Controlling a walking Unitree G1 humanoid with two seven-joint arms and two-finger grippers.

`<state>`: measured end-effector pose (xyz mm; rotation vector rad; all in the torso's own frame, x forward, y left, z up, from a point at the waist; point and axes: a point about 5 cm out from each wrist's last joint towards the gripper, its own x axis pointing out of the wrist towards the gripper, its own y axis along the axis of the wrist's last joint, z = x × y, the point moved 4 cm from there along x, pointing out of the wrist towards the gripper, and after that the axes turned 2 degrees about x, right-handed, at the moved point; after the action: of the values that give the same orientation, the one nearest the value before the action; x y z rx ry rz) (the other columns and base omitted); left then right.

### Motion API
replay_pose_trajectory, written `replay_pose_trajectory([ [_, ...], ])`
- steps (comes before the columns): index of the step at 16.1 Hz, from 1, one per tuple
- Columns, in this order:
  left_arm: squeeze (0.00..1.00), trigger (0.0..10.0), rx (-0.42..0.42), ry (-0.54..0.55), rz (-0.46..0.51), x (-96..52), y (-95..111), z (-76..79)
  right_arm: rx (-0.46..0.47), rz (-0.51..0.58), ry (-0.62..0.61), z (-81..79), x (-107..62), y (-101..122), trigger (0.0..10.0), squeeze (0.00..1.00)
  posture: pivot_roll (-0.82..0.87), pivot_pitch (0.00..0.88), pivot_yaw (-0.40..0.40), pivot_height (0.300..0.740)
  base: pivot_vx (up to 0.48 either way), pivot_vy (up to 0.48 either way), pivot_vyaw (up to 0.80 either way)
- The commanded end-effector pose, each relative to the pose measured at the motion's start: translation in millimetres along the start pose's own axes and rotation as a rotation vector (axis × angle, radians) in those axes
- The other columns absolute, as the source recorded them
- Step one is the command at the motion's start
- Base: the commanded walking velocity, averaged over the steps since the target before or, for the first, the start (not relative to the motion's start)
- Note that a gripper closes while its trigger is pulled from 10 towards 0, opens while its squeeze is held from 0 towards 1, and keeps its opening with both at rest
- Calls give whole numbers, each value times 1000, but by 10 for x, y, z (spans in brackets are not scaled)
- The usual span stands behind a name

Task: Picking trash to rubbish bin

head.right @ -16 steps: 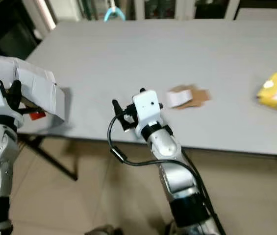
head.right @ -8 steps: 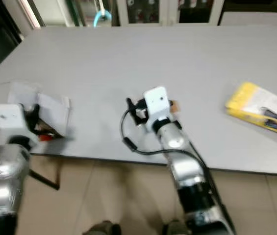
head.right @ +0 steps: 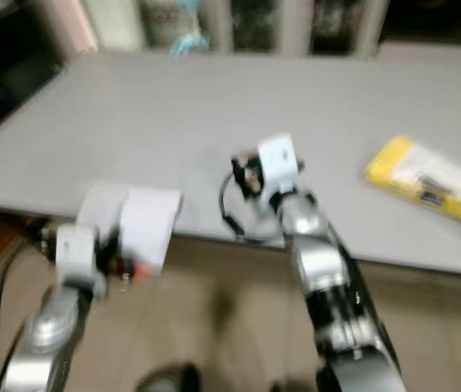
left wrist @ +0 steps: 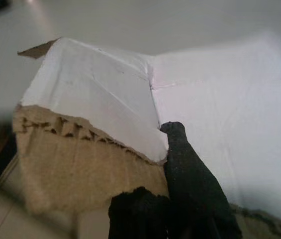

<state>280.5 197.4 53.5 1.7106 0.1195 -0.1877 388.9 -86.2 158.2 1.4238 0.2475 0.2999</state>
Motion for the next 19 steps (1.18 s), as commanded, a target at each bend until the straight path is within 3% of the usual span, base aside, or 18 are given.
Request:
replay_pose_trajectory([
  [1,0,10000,16,5,22,53,86,-60,4,8,-2,16,11,10,10000,0,-35,122,77,740,0,0,0],
  [8,0,10000,-15,17,87,150,277,-102,0,1,-7,50,-29,-63,10000,0,-44,127,81,740,168,0,0],
  [14,0,10000,-28,16,86,118,265,-94,-1,-17,23,-16,-27,-109,10000,0,-42,136,82,740,0,0,0],
  [19,0,10000,-22,17,78,43,271,-113,-39,-94,48,35,7,-233,10000,0,-19,166,88,740,0,0,0],
])
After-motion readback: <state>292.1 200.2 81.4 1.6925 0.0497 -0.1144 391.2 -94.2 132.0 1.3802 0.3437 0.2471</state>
